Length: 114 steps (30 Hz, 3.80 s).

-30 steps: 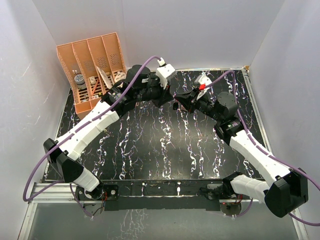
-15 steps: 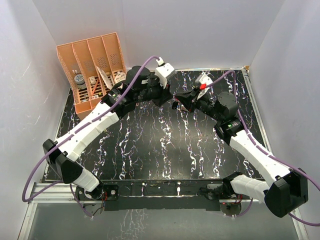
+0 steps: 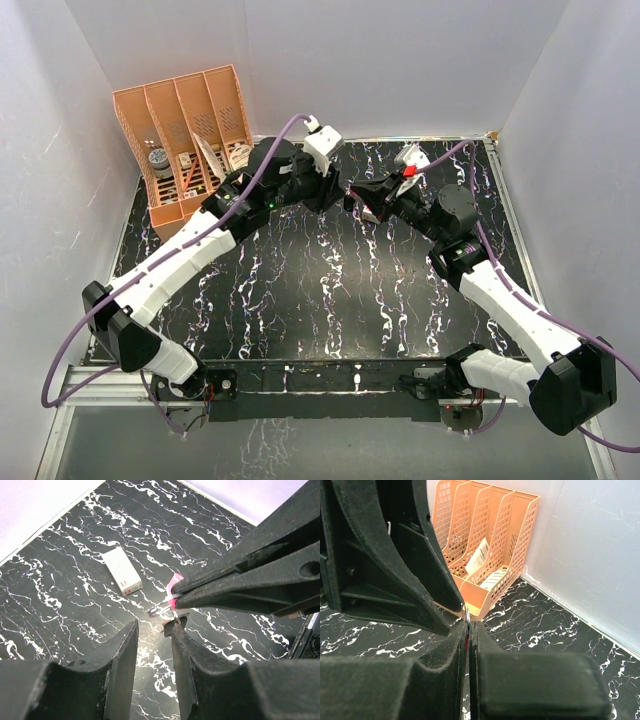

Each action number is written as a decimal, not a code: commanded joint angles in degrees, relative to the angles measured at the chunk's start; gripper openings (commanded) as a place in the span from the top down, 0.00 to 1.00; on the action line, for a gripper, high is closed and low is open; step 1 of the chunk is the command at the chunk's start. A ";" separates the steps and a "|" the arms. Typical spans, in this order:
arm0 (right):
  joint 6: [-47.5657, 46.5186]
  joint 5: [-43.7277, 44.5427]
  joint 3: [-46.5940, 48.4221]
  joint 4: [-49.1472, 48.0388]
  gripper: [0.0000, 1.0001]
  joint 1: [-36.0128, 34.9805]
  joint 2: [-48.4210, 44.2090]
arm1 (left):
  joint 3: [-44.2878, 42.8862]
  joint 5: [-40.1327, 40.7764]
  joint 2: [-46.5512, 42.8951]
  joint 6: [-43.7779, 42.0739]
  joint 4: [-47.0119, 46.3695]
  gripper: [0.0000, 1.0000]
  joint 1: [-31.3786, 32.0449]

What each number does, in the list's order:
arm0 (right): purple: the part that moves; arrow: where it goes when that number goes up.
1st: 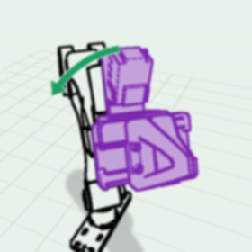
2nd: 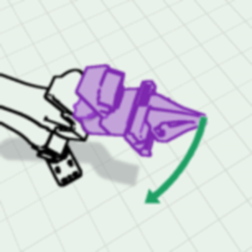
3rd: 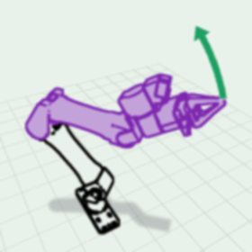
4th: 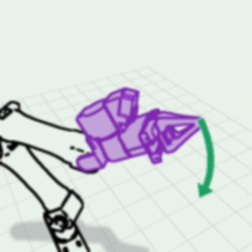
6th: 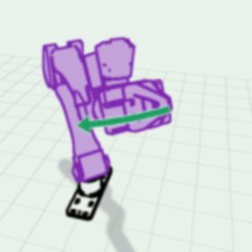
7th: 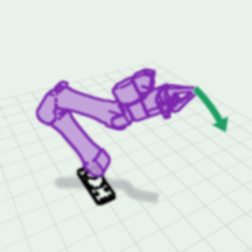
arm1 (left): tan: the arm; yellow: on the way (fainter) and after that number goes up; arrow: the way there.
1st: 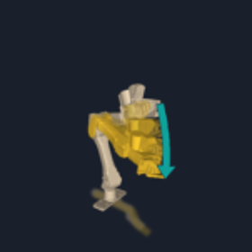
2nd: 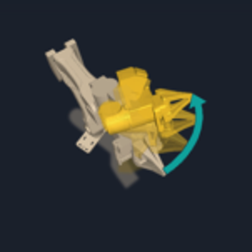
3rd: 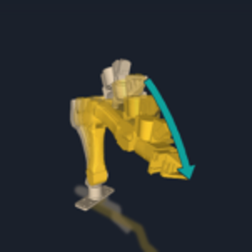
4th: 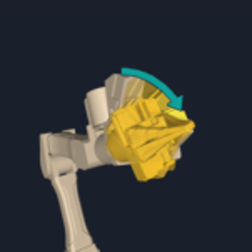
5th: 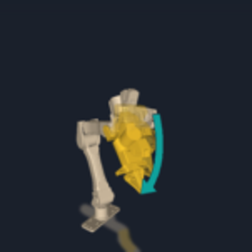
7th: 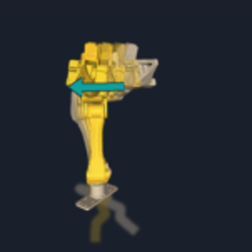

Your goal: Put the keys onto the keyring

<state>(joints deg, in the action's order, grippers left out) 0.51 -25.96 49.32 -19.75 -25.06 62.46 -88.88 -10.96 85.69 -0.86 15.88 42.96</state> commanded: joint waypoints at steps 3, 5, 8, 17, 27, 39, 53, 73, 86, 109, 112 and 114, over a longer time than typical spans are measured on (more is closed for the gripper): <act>0.13 2.95 -0.08 -3.89 1.00 0.14 -1.64 | 4.35 3.76 -6.95 1.44 -7.26 0.66 0.05; -0.20 3.61 -0.47 -4.18 1.00 0.10 -1.99 | 5.63 5.63 -8.92 1.48 -8.90 0.65 0.07; -0.31 4.41 -1.48 -5.52 1.00 0.10 -2.46 | 7.00 8.29 -10.87 1.45 -9.71 0.63 0.11; 1.10 5.06 -3.57 -9.08 1.00 0.12 -4.46 | 11.35 14.45 -18.21 0.38 -10.35 0.60 0.06; 4.28 5.57 1.37 -5.45 1.00 0.11 -3.55 | 16.95 17.67 -26.73 1.29 -13.67 0.51 0.00; 8.37 3.14 1.25 -8.61 1.00 0.13 -3.66 | 18.61 17.60 -28.48 4.48 -16.35 0.26 -0.09; 13.01 -1.60 -1.73 -15.49 1.00 0.11 -2.33 | 24.26 16.02 -29.21 5.82 -26.19 0.06 -0.07; 13.73 -3.14 -5.29 -19.50 1.00 0.16 -4.51 | 31.85 2.66 -24.18 4.27 -43.03 0.14 -1.40; 14.03 -3.59 -5.11 -18.45 1.00 0.17 -5.75 | 32.59 0.49 -23.32 4.30 -45.97 0.20 -2.53; 12.68 -0.72 -1.94 -12.96 1.00 0.17 -5.73 | 33.05 3.85 -28.94 2.06 -40.13 0.19 -2.88; 12.63 -0.68 -1.17 -12.29 1.00 0.10 -5.40 | 32.95 3.88 -29.10 1.94 -39.64 0.19 -2.88; 12.62 -0.71 -0.56 -11.95 1.00 0.14 -5.12 | 33.05 4.23 -29.29 1.92 -39.35 0.19 -2.88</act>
<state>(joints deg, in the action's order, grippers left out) 13.63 -27.68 44.51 -30.11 -25.06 57.74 -56.14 -7.53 58.02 1.85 -23.35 40.45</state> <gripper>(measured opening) 0.019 0.807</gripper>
